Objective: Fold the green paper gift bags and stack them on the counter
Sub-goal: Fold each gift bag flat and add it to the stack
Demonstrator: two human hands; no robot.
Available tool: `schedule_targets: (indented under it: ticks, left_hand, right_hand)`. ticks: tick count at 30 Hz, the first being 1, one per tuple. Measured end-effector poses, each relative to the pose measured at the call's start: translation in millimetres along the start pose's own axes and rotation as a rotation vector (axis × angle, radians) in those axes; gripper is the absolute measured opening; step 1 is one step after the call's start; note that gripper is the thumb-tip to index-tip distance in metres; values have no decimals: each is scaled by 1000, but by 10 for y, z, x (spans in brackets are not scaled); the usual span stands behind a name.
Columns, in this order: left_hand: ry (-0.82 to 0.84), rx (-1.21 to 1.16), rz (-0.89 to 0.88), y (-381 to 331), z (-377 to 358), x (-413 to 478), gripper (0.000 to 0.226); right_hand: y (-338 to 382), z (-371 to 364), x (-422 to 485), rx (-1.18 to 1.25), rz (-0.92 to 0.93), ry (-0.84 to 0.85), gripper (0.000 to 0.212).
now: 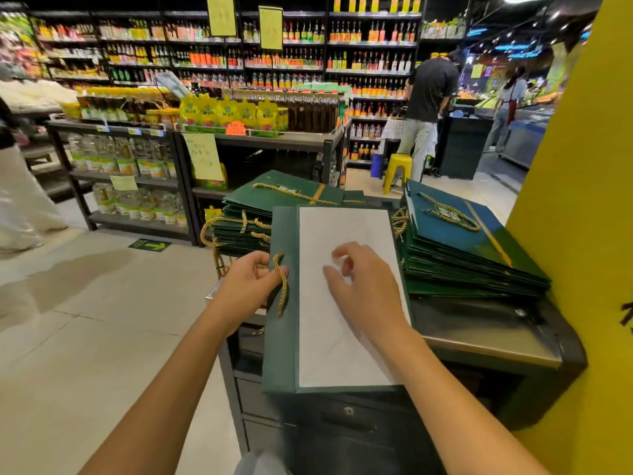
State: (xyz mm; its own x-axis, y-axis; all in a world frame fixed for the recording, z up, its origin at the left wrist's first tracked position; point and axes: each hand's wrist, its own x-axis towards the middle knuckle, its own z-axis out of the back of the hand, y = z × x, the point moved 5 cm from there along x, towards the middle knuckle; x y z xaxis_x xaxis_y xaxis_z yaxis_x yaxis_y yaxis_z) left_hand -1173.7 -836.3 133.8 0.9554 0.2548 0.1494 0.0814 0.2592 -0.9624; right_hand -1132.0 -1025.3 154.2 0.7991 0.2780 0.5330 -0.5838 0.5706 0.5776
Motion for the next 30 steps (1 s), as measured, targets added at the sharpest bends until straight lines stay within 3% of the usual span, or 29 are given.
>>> schedule_targets:
  ticks: [4,8,11,14,18,24,30]
  left_hand:
    - [-7,49,-20,41,22,17,13]
    - [-17,112,-67,117,72,59,10]
    - [-17,112,-89,127,65,55,13]
    - [7,76,-100,113,53,49,13]
    - [72,-37,-43,113,55,59,16]
    - [72,-83,15,126,44,77,15]
    - [71,-89,39,143,43,102,13]
  right_hand:
    - [307,-302,234,103,-20,54,29]
    - [439,-522,433,-121,-93,138,55]
    - [438,-620,501,-181,-110,165,41]
    - [330,-655,518,-41,-121,219,18]
    - [197,-526,397,290,-130,152,14]
    - [121,-470,225,453,-79,96,11]
    - [117,-400,192,572,-86,182,13]
